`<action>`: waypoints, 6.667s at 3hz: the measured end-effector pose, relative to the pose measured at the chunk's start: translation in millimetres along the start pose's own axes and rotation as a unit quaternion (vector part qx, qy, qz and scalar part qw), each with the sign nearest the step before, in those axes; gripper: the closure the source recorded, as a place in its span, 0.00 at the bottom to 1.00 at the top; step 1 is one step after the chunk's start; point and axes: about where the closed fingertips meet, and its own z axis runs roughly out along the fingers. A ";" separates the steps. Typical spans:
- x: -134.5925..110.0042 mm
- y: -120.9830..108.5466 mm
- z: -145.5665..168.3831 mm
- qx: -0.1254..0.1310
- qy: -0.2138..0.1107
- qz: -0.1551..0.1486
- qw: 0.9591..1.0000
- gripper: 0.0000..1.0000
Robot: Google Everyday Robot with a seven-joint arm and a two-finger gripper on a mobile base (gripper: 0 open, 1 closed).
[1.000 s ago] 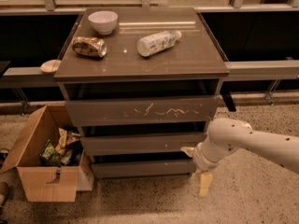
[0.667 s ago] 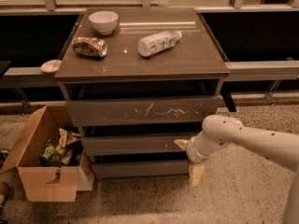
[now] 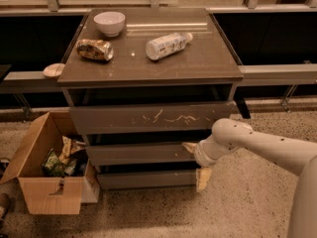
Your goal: Open middle drawer
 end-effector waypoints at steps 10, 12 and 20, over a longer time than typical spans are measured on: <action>75.1 -60.4 47.5 0.012 0.043 0.069 0.997 1.00; 75.1 -60.4 47.4 0.012 0.043 0.069 0.997 0.51; 48.7 24.7 31.9 -0.081 0.017 0.062 0.995 0.80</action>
Offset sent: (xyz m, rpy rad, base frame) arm 0.0948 -0.0299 0.0174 -0.0626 -0.1803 -0.0443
